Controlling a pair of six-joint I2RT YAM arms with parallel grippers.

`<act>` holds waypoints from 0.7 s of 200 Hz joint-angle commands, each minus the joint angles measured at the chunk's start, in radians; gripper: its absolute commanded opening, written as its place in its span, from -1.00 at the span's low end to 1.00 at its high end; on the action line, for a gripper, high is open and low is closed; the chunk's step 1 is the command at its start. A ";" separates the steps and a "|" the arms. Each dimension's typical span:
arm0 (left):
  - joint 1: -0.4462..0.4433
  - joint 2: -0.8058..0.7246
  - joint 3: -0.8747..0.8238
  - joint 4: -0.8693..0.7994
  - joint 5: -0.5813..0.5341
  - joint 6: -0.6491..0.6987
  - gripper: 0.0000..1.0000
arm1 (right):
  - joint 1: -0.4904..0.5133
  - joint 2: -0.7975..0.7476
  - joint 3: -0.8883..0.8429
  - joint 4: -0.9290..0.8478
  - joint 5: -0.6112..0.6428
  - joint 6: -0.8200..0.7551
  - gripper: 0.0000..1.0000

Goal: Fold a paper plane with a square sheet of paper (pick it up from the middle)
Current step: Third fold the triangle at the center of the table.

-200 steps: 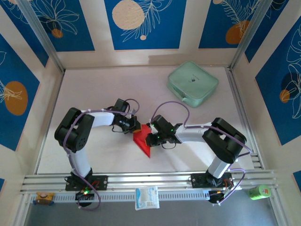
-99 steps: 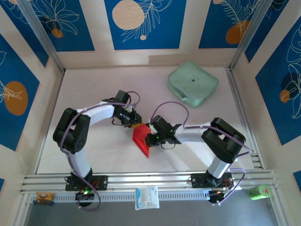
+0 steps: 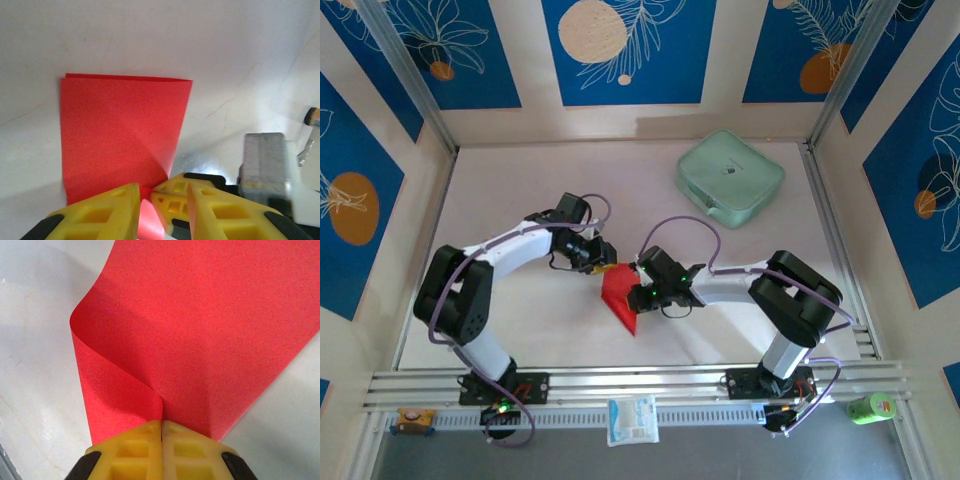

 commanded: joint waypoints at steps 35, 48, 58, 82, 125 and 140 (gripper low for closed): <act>0.007 -0.149 -0.148 0.183 0.043 -0.107 -0.70 | 0.010 -0.009 0.030 -0.096 0.035 -0.013 -0.94; 0.003 -0.171 -0.200 0.256 0.064 -0.147 -0.78 | 0.010 -0.008 0.033 -0.099 0.040 -0.010 -0.94; -0.002 -0.185 -0.235 0.303 0.073 -0.175 -0.79 | 0.010 -0.008 0.034 -0.094 0.040 -0.009 -0.94; -0.027 -0.206 -0.308 0.399 0.097 -0.236 -0.85 | 0.011 0.000 0.036 -0.084 0.035 -0.007 -0.94; -0.091 -0.216 -0.411 0.482 0.084 -0.292 -0.86 | 0.013 0.007 0.035 -0.083 0.034 -0.006 -0.94; -0.114 -0.216 -0.438 0.520 0.075 -0.317 -0.87 | 0.014 0.011 0.043 -0.088 0.032 -0.009 -0.94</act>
